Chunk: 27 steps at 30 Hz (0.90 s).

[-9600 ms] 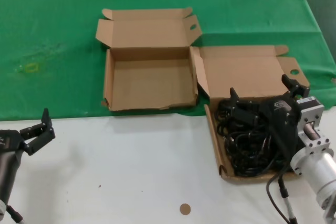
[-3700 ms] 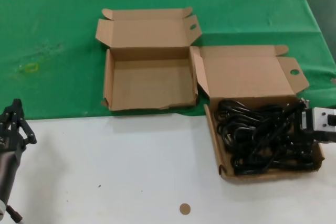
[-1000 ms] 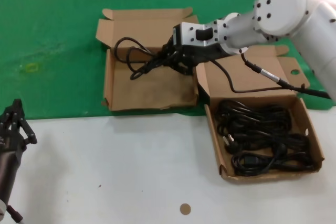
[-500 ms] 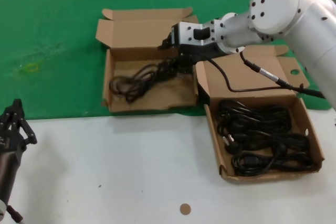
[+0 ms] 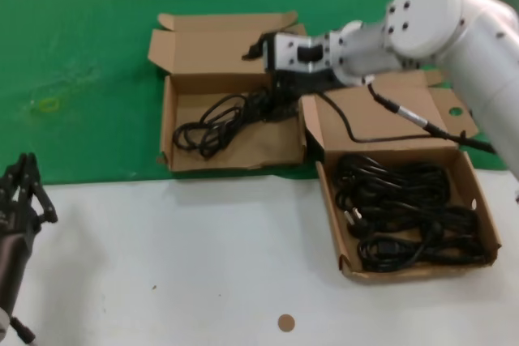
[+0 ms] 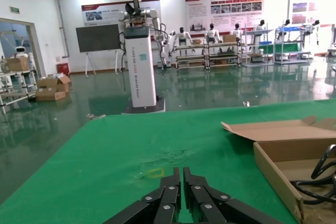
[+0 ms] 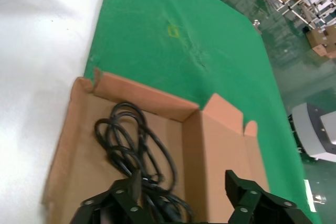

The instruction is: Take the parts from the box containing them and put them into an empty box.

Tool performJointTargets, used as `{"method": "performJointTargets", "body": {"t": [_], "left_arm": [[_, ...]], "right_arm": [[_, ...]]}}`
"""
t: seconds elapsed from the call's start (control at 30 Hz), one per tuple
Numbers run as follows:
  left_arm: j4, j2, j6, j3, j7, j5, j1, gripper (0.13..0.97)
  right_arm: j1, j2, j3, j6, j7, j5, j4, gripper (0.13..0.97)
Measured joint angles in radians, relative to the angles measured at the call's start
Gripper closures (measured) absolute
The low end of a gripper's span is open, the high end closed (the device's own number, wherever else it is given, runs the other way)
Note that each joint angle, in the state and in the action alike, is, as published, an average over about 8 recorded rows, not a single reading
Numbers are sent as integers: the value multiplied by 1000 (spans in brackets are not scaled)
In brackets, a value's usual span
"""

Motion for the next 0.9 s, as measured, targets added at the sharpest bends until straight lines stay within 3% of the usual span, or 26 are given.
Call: {"method": "performJointTargets", "body": {"t": [0.2,0.33,0.43,0.6,0.73,0.9], "left_arm": [[0,0,0,0,0,0,0,907],[0,0,0,0,0,0,0,883],[0,0,0,0,0,0,0,883],[0,0,0,0,0,0,0,798],[0,0,0,0,0,0,0,746],[0,0,0,0,0,0,0,616]], "right_arm": [[-65,5,32,46,7,34,49,473],[-124,9,61,87,13,65,92,473],[-172,13,85,121,18,90,128,404],[-254,19,125,178,26,133,189,287],[-319,23,158,225,32,168,238,244],[-402,29,198,282,41,211,299,172]]}}
